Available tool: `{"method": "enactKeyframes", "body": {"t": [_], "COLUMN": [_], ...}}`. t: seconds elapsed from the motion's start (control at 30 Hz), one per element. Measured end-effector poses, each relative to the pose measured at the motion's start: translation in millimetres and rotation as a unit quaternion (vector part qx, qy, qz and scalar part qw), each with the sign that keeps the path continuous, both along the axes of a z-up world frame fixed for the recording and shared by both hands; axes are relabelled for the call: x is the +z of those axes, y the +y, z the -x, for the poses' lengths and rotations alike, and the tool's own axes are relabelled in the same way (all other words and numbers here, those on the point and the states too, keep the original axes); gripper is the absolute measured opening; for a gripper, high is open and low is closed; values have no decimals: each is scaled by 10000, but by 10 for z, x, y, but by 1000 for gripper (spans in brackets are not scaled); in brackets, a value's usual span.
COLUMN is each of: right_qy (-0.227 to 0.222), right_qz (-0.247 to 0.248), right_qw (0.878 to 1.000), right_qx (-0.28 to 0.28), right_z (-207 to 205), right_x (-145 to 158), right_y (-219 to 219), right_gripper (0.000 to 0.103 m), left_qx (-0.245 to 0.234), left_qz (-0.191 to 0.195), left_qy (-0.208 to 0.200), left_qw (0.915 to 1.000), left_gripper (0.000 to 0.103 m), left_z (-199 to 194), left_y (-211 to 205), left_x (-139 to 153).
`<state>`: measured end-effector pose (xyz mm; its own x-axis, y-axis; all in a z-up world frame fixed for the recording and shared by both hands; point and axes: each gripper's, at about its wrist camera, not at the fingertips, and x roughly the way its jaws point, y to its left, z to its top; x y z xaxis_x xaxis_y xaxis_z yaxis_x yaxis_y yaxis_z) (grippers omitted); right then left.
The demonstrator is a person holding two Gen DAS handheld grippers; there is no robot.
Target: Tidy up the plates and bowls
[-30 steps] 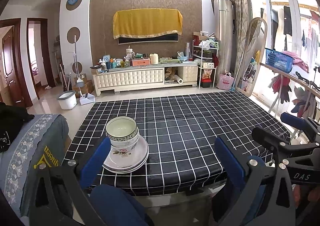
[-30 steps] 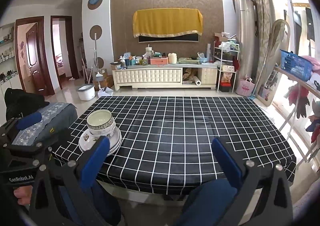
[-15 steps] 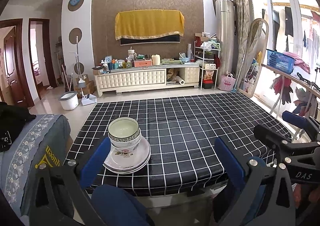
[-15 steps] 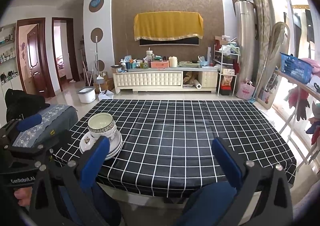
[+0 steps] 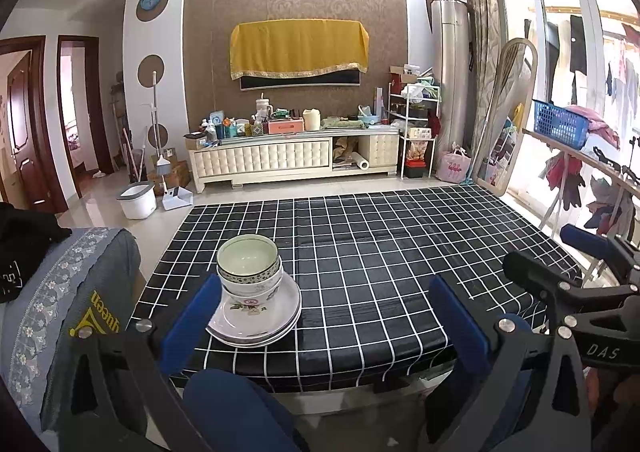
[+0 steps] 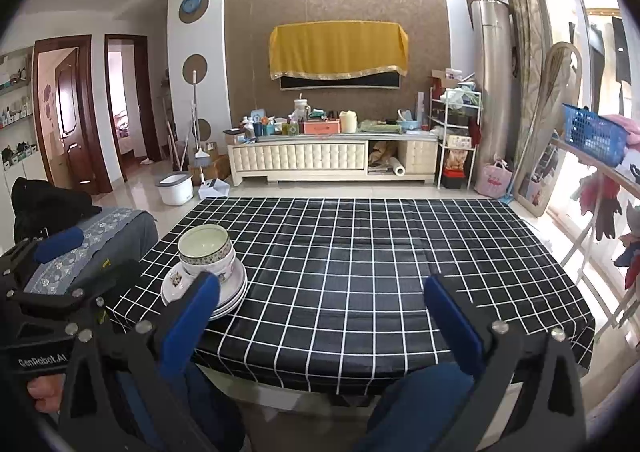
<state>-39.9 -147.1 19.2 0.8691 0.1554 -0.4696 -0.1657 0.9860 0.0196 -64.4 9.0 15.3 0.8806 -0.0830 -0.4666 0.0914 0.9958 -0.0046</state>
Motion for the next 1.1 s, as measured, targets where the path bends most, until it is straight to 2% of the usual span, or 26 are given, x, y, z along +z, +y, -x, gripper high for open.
{"method": "enactKeyframes", "body": {"t": [0.3, 1.1], "right_qy": [5, -3], "right_qz": [6, 49], "right_qw": [10000, 10000], "right_qx": [-20, -74], "right_z": [-23, -35], "right_x": [-9, -42], "right_y": [0, -11], "right_gripper": [103, 103], "left_qx": [-103, 70], "left_qz": [38, 26], "left_qy": [98, 172], "left_qw": [9999, 9998], "left_gripper": [103, 103], "left_z": [-18, -22], "left_y": [5, 24], "left_x": [-25, -20]}}
